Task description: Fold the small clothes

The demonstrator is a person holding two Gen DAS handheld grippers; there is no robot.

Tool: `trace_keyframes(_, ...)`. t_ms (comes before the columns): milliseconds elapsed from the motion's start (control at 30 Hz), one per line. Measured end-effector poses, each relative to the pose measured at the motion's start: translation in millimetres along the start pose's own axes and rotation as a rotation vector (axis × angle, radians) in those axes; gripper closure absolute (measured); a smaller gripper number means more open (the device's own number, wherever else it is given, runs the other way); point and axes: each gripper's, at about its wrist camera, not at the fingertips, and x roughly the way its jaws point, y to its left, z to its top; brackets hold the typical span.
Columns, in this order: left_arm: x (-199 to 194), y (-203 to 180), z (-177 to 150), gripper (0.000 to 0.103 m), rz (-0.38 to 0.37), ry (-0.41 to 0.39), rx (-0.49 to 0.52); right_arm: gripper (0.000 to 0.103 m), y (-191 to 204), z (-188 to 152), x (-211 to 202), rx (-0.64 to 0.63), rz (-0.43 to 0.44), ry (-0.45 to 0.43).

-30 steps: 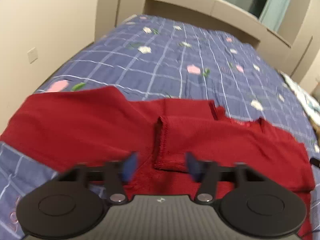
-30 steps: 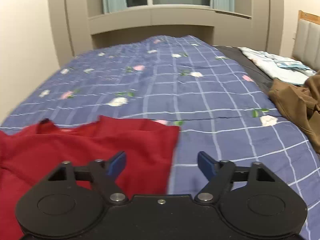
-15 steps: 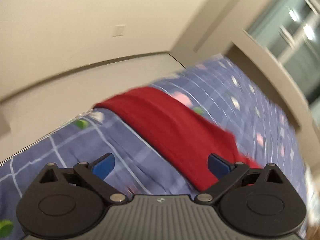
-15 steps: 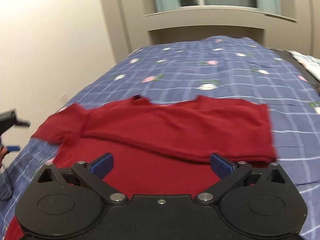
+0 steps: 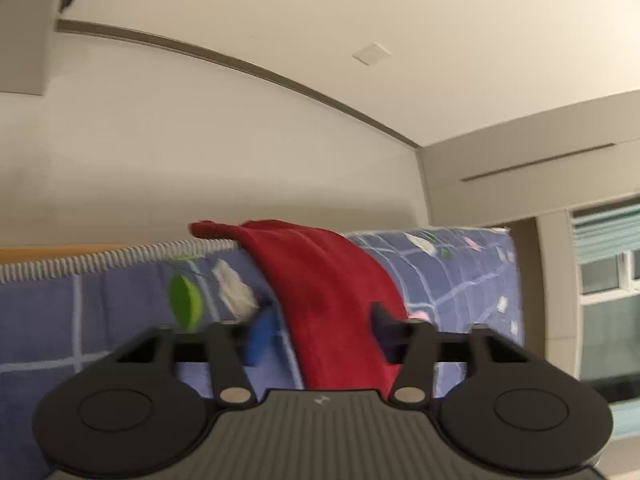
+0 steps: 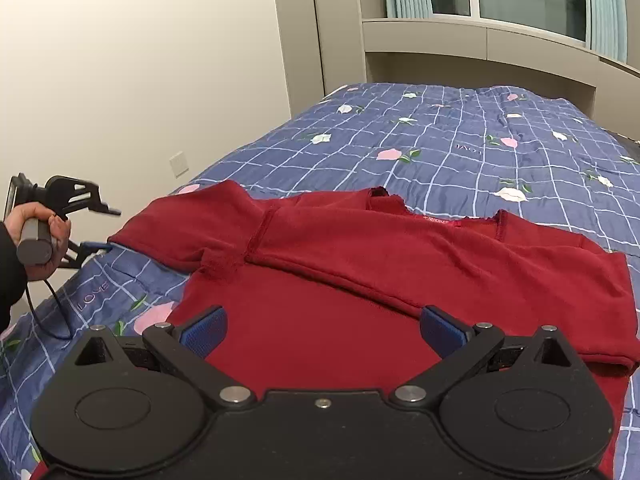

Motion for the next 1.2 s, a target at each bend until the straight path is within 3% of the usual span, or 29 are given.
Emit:
trace_keyframes(100,1,8,-2,0.089,0.026,-0.017,-0.031,0.001,0,-2,0,0.002,0.003,0.005)
trace_keyframes(267,-5,21,-4,0.094,-0.018,-0.032,-0.067,0.001,-2,-6,-4,0.018,0.001,0.002)
trace_keyframes(300,-3,23,-4,0.091,-0.026,-0.023,-0.078,0.001,-4,-7,-6,0.021,-0.001,0.002)
trace_keyframes(400,0,30,1,0.066,-0.083,-0.006,-0.142,0.001,-7,-11,-9,0.031,-0.007,0.005)
trace_keyframes(533,6,30,6,0.060,-0.104,-0.006,-0.167,0.001,-11,-16,-12,0.045,-0.016,0.015)
trace_keyframes(567,7,29,7,0.062,-0.099,-0.011,-0.155,0.001,-11,-17,-12,0.046,-0.017,0.016)
trace_keyframes(633,7,25,7,0.101,-0.073,-0.024,-0.124,0.001,-12,-18,-14,0.045,-0.018,0.017)
trace_keyframes(867,2,-2,6,0.096,-0.153,-0.033,-0.041,0.001,-13,-19,-16,0.047,-0.014,0.013)
trace_keyframes(933,8,-9,8,0.083,-0.127,-0.013,-0.036,0.001,-14,-20,-17,0.053,-0.012,0.009)
trace_keyframes(1033,11,-15,8,0.082,-0.069,-0.017,-0.026,0.001,-17,-22,-18,0.065,-0.015,0.006)
trace_keyframes(1067,12,-17,6,0.083,-0.037,-0.026,-0.020,0.001,-19,-23,-19,0.069,-0.016,0.006)
trace_keyframes(1100,10,-18,5,0.098,-0.010,-0.039,-0.013,0.001,-20,-24,-20,0.073,-0.016,0.005)
trace_keyframes(1200,2,-23,0,0.101,-0.033,-0.097,0.006,0.001,-24,-27,-24,0.081,-0.018,0.002)
